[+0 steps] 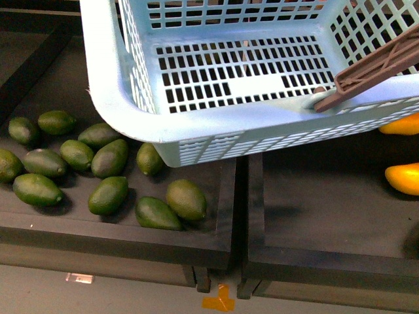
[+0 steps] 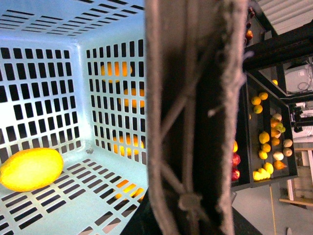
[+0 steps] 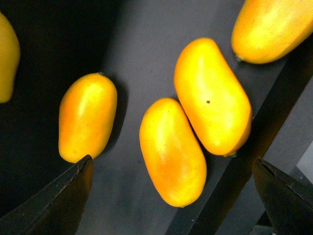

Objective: Pick lemon and mango into basket

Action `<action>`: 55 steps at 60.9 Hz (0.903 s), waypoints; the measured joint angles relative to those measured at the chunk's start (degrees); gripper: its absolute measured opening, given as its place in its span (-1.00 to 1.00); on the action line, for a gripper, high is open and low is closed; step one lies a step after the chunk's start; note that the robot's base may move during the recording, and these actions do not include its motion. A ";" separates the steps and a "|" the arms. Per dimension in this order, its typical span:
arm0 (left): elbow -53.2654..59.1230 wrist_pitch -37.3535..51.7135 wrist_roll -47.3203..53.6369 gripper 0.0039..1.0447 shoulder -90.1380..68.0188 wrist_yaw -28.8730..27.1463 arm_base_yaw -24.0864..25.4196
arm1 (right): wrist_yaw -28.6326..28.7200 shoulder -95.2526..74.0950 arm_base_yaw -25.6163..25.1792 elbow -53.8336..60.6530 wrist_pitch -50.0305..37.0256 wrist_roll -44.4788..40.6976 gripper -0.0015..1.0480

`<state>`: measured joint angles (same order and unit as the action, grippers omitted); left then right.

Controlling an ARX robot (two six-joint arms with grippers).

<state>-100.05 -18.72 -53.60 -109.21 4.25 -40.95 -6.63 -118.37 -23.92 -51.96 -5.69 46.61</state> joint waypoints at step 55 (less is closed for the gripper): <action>0.00 0.00 -0.02 -0.92 0.00 -0.13 0.09 | -1.77 -21.73 9.99 -25.00 5.99 6.19 0.83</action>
<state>-100.05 -18.72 -53.63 -109.21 4.12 -40.86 -8.40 -140.09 -13.93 -76.97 0.30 52.80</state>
